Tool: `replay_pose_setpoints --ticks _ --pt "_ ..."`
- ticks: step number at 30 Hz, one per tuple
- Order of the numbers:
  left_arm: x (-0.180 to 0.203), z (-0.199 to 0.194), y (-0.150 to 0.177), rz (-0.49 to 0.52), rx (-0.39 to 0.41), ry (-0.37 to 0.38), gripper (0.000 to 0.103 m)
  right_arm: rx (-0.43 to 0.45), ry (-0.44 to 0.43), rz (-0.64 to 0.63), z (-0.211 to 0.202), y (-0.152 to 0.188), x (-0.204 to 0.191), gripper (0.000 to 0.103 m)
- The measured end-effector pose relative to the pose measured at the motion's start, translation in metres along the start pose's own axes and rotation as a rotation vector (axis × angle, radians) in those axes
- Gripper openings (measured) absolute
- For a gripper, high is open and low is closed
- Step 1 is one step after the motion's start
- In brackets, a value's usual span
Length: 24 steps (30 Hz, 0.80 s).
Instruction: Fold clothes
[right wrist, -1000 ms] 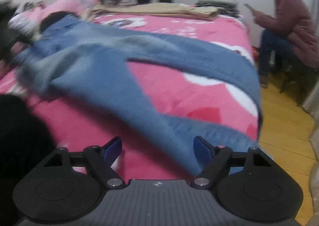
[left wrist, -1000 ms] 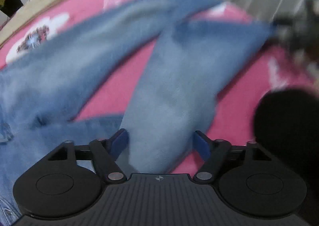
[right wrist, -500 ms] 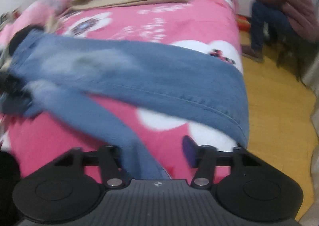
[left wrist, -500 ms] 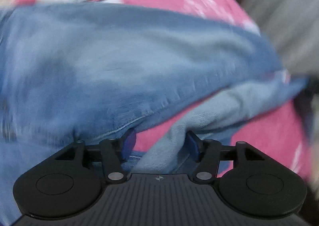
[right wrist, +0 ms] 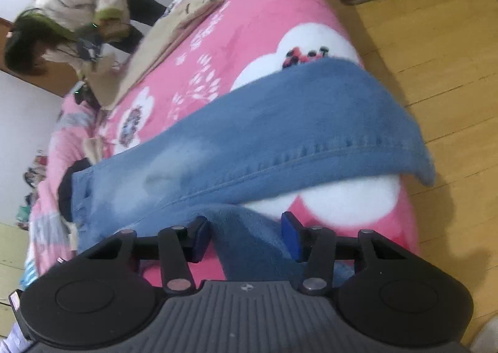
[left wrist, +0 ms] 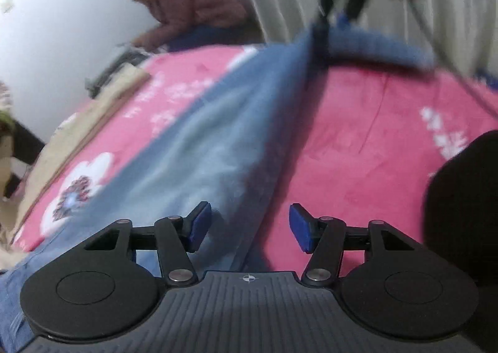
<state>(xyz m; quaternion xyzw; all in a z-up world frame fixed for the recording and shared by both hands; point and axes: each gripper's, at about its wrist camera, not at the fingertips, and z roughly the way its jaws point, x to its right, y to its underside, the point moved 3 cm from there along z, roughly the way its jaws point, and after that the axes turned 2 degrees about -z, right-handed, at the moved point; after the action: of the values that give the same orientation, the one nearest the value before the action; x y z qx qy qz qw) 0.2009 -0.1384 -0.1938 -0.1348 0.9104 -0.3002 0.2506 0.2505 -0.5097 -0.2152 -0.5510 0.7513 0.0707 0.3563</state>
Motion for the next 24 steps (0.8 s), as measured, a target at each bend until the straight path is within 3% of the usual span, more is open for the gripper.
replay_pose_setpoints --ticks 3,5,9,11,13,17,19,22,24 --pt "0.023 0.033 -0.001 0.207 0.071 -0.112 0.048 -0.029 -0.022 0.028 0.003 -0.012 0.002 0.052" --pt "0.037 0.044 0.0 0.356 0.11 -0.163 0.052 -0.05 -0.035 0.093 0.009 -0.02 0.011 0.052" --pt "0.073 0.066 0.029 0.814 0.198 -0.366 0.054 -0.1 -0.106 0.256 0.032 -0.037 0.034 0.052" --pt "0.078 0.063 0.033 0.883 0.23 -0.402 0.051 -0.118 -0.15 0.337 0.045 -0.043 0.044 0.052" --pt "0.072 0.054 0.019 0.76 0.154 -0.346 0.016 -0.133 -0.178 0.388 0.054 -0.048 0.05 0.053" --pt "0.026 0.009 -0.029 0.234 0.146 -0.218 0.012 -0.121 -0.175 0.301 0.039 -0.051 0.038 0.058" --pt "0.001 -0.014 -0.045 -0.022 0.131 -0.083 0.006 -0.103 -0.193 0.242 0.017 -0.047 0.031 0.059" --pt "-0.043 -0.038 -0.042 -0.528 0.086 0.324 0.006 -0.074 -0.22 0.224 -0.03 -0.021 0.03 0.06" --pt "-0.068 -0.027 -0.023 -0.91 0.026 0.609 0.006 -0.072 -0.199 0.188 -0.063 0.005 0.032 0.063"
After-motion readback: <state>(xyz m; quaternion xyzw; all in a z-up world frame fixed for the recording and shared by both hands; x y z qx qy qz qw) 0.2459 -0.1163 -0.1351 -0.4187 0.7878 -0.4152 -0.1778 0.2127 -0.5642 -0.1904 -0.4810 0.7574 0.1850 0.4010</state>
